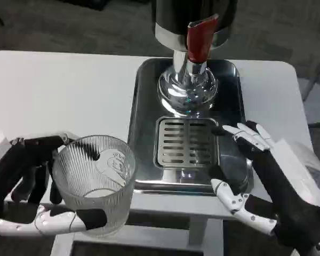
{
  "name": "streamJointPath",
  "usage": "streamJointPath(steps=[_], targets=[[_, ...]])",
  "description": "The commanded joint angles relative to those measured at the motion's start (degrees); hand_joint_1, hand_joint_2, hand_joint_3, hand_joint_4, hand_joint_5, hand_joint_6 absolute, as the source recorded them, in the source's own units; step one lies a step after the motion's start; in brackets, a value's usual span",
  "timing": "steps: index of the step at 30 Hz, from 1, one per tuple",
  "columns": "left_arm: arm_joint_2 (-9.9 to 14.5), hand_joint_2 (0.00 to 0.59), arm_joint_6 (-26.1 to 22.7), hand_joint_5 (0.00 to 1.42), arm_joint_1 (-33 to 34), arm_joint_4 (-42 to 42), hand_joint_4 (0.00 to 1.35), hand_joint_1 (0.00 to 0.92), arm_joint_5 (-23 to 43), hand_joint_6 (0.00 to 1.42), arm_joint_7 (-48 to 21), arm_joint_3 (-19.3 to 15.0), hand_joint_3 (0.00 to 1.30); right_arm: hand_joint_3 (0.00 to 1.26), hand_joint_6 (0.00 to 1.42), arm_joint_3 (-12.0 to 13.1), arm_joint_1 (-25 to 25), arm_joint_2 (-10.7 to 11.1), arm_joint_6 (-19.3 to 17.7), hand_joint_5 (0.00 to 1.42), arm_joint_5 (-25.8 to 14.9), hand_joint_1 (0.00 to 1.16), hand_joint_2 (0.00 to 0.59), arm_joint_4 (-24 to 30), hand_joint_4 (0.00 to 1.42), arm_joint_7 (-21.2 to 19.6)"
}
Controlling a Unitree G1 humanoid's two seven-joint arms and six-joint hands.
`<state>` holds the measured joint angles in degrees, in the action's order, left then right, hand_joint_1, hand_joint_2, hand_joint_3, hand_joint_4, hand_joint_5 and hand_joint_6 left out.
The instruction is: Grasp the cup under the faucet to collect the drink, then remove the cup.
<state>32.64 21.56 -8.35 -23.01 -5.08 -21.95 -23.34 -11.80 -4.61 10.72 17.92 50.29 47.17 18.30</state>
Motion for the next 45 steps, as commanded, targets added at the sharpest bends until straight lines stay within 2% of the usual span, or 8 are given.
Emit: streamJointPath(steps=[1, 16, 29, 36, 45], targets=[[0.5, 0.032, 1.4, 1.25, 0.3, 0.5, 1.07, 0.456, 0.6, 1.42, 0.1, 0.5, 0.93, 0.21, 0.18, -0.1, 0.0, -0.3, -0.2, 0.01, 0.5, 0.46, 0.484, -0.7, 0.1, 0.4], [0.7, 0.032, 1.7, 1.25, 0.5, 1.1, 1.07, 0.455, 0.7, 1.42, 0.2, 0.3, 0.93, 0.21, 0.18, 0.0, 0.1, -1.1, 0.0, 0.01, 0.9, 0.46, 0.484, -0.8, 0.1, 0.6], [0.0, 0.033, 1.4, 1.24, 1.9, 2.0, 1.08, 0.458, -1.0, 1.42, 1.4, 0.5, 0.93, 0.21, 0.18, 1.7, -0.4, -1.1, 0.3, 0.01, -0.1, 0.46, 0.484, 0.2, 0.1, 1.0], [0.5, 0.034, 0.6, 1.24, 7.3, 5.0, 1.09, 0.461, -4.1, 1.42, 3.2, 1.9, 0.93, 0.21, 0.18, 3.7, -1.2, -0.8, 0.2, 0.02, -1.1, 0.45, 0.484, 1.7, 0.1, 1.5], [0.8, 0.035, 1.3, 1.24, 19.7, 15.3, 1.09, 0.462, -10.7, 1.42, 7.8, 6.8, 0.93, 0.2, 0.18, 6.7, -3.0, -0.1, -0.2, 0.02, -2.7, 0.45, 0.484, 3.3, 0.09, 1.6]])
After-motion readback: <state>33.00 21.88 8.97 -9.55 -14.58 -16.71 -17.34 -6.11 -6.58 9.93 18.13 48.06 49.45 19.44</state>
